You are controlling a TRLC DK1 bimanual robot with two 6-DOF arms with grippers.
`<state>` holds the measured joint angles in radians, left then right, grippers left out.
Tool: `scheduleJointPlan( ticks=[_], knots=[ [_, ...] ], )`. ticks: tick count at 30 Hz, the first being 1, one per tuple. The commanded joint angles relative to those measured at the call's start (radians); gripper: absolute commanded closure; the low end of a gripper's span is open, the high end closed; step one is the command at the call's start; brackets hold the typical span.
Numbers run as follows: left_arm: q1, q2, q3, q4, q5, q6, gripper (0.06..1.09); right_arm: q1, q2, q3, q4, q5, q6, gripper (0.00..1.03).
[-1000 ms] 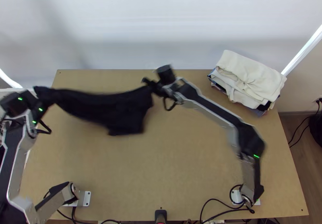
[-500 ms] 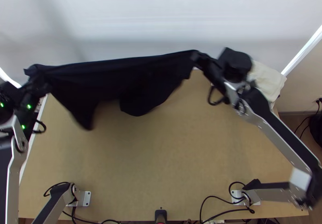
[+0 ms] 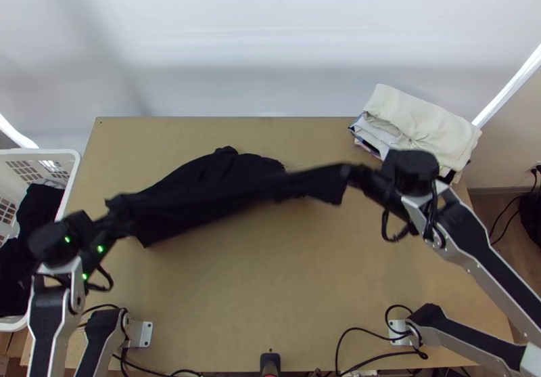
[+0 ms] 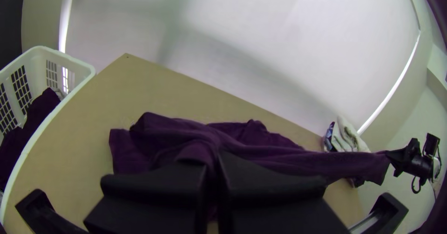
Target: Fold the t-shirt
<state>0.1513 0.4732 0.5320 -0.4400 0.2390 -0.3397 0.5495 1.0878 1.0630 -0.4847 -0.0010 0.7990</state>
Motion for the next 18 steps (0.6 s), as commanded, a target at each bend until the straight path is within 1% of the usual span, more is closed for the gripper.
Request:
scheduleJointPlan(
  ticks=[1, 4, 8, 12, 18],
  knots=[
    [0.002, -0.056, -0.075, -0.04, -0.023, 0.044, 1.05, 0.027, -0.04, -0.078, -0.048, -0.008, 0.003, 1.0],
    [0.004, -0.068, -0.138, -0.048, -0.024, 0.079, 1.05, 0.056, -0.035, -0.158, -0.058, -0.053, 0.025, 1.0],
    [0.027, -0.053, -0.194, -0.002, -0.027, 0.13, 1.05, 0.112, 0.08, -0.21, -0.055, -0.074, 0.054, 1.0],
    [0.044, 0.028, -0.224, 0.093, -0.027, 0.149, 1.05, 0.15, 0.23, -0.179, -0.008, -0.099, 0.094, 1.0],
    [0.053, 0.122, -0.224, 0.162, -0.03, 0.148, 1.05, 0.171, 0.455, -0.069, 0.072, -0.116, 0.118, 1.0]
  ],
)
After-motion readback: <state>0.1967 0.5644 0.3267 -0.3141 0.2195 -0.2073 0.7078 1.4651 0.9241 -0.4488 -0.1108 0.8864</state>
